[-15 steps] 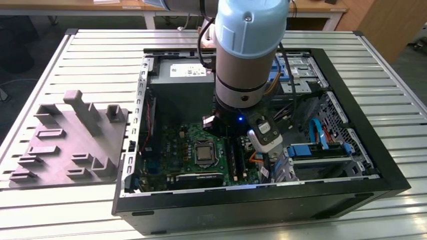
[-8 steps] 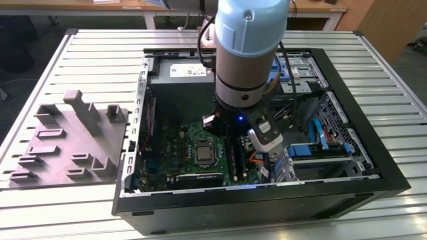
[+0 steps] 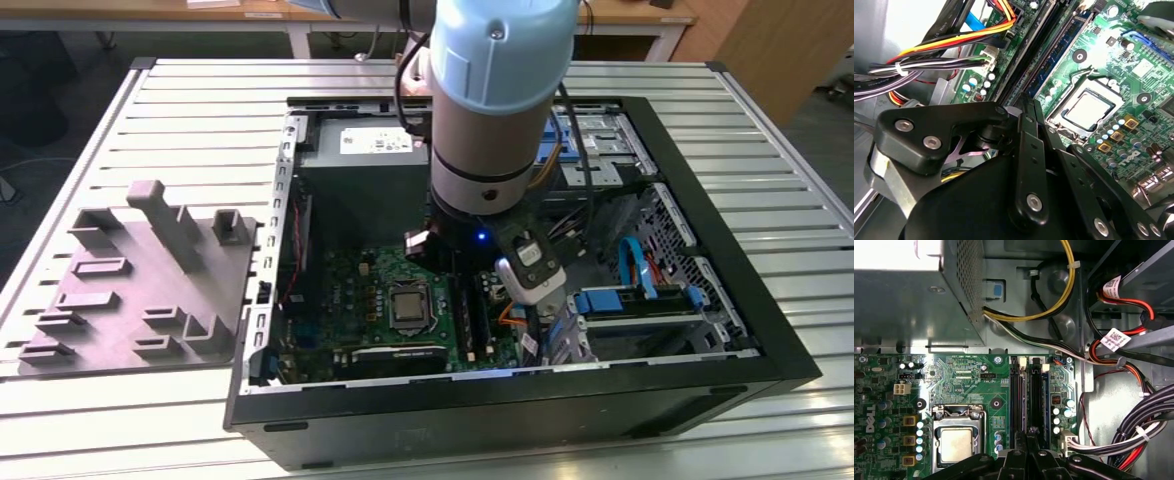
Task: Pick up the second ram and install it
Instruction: 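Insert the second ram into the second slot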
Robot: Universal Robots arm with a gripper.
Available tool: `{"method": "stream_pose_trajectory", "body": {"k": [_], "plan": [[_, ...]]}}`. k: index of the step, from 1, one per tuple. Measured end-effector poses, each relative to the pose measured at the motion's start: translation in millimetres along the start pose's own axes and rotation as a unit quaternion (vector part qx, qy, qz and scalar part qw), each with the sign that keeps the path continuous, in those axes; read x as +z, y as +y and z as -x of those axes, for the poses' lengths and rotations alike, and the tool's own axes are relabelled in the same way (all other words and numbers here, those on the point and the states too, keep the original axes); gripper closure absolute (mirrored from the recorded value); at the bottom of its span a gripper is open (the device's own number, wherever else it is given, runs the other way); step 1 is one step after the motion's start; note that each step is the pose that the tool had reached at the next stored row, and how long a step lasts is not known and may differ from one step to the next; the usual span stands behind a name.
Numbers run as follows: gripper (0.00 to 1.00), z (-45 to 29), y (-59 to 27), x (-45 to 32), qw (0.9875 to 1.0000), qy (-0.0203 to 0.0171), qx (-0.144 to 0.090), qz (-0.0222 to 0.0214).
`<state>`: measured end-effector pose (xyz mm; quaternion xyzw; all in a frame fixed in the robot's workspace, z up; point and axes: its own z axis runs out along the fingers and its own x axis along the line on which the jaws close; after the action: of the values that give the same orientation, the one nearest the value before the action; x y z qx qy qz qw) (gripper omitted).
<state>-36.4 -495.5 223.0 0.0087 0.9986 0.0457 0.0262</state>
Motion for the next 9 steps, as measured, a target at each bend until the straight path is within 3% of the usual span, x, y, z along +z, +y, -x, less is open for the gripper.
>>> {"method": "stream_pose_trajectory", "body": {"k": [9], "plan": [[0.89, -0.1, -0.1, 1.1, 1.0, 0.0004, -0.006, 0.0004]]}}
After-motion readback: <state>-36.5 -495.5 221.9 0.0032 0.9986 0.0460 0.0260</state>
